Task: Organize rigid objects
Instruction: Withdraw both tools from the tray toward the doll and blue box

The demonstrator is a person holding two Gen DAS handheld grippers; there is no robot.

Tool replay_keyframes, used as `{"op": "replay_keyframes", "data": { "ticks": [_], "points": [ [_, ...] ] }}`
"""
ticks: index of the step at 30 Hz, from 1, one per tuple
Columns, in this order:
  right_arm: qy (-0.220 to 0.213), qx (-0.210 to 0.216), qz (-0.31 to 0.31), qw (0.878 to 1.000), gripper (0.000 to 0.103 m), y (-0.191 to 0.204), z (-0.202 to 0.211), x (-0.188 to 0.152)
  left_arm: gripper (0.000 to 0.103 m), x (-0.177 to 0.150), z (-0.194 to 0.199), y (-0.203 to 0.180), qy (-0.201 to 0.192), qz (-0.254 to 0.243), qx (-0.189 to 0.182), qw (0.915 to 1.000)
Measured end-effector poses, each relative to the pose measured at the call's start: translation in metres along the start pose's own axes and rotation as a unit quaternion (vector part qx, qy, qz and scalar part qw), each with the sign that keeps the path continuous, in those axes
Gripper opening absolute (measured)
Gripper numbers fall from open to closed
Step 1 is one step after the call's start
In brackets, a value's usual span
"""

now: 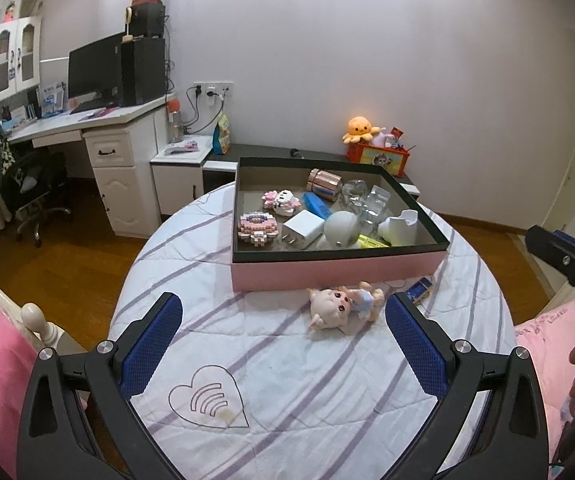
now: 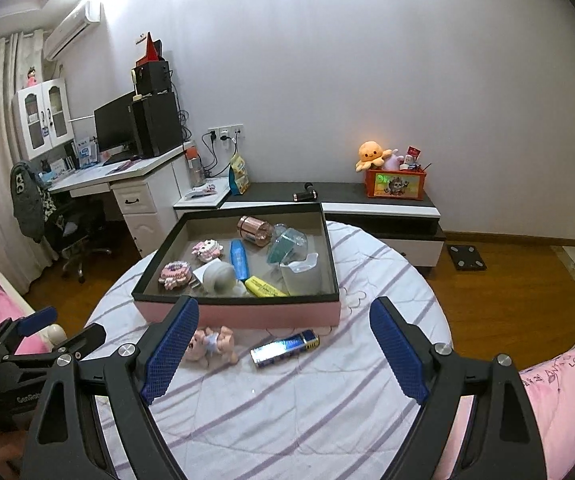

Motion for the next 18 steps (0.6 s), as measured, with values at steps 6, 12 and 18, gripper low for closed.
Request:
{"op": "replay_keyframes", "data": {
  "ticks": [6, 12, 18],
  "points": [
    [0.003, 0.002, 0.0, 1.0, 0.089, 0.0001, 0.0045, -0.0069, 0.103, -0.0005, 0.0087, -0.0041, -0.006, -0.004, -0.002, 1.0],
    [0.001, 0.002, 0.0, 1.0, 0.089, 0.0014, 0.0078, -0.0091, 0.103, -0.0011, 0.0098, -0.0041, -0.006, -0.005, -0.002, 1.0],
    [0.008, 0.001, 0.0, 1.0, 0.089, 0.001, 0.0062, -0.0107, 0.103, -0.0025, 0.0107, -0.0037, -0.005, -0.004, -0.002, 1.0]
  ]
}}
Point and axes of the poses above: each gripper's, at about its wrist camera, not at the fingertips, and z roughly against the way its jaws point, y to its left, x to its top, the point moved 3 cm from there along -z, roughly the way its jaws point, and after that the axes turned 2 degrees about -z, right-handed, at the moved point
